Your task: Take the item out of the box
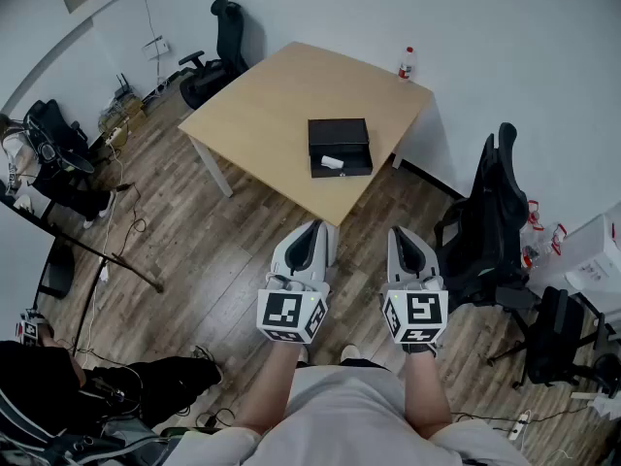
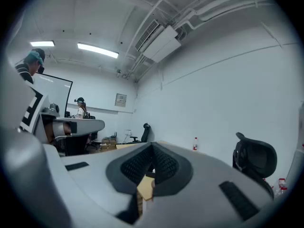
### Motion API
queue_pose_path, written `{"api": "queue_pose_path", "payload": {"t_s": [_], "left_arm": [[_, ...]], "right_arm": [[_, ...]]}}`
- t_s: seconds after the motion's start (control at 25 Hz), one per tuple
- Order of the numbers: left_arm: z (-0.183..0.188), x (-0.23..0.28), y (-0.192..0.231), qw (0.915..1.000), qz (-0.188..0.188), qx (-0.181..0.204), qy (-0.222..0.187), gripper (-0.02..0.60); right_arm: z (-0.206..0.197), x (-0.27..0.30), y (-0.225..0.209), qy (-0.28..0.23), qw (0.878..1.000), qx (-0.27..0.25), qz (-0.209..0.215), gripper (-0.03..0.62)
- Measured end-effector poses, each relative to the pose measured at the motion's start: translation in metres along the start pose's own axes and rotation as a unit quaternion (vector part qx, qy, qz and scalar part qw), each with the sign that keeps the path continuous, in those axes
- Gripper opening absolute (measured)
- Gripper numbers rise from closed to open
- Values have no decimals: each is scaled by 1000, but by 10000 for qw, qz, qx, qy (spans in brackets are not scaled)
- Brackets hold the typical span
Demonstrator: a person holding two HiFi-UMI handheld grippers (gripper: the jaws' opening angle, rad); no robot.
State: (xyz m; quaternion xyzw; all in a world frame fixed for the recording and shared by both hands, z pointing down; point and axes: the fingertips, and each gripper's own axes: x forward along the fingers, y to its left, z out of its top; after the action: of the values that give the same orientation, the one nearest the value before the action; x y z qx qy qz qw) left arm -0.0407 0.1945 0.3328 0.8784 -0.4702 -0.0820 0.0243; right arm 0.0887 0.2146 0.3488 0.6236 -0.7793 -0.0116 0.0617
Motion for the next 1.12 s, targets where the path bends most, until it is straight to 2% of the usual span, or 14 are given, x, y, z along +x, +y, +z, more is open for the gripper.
{"api": "queue_pose_path", "payload": {"t_s": [0.24, 0.52, 0.8, 0.96, 1.12], "left_arm": [[-4, -1, -16, 9997, 129, 177, 47, 7], [-12, 0, -44, 9990, 235, 348, 136, 8], [-27, 1, -59, 9985, 330, 357, 270, 8], [-30, 9, -57, 9979, 344, 440, 335, 8], [-35, 9, -34, 9974, 462, 397, 376, 8]], "right_arm": [[2, -9, -5, -90, 9998, 29, 148, 12], [-4, -23, -22, -180, 9979, 383, 491, 12], [-12, -27, -31, -126, 9965, 445, 702, 12], [-19, -12, -34, -64, 9957, 553, 747, 12], [-24, 12, -23, -34, 9946, 594, 846, 12]]}}
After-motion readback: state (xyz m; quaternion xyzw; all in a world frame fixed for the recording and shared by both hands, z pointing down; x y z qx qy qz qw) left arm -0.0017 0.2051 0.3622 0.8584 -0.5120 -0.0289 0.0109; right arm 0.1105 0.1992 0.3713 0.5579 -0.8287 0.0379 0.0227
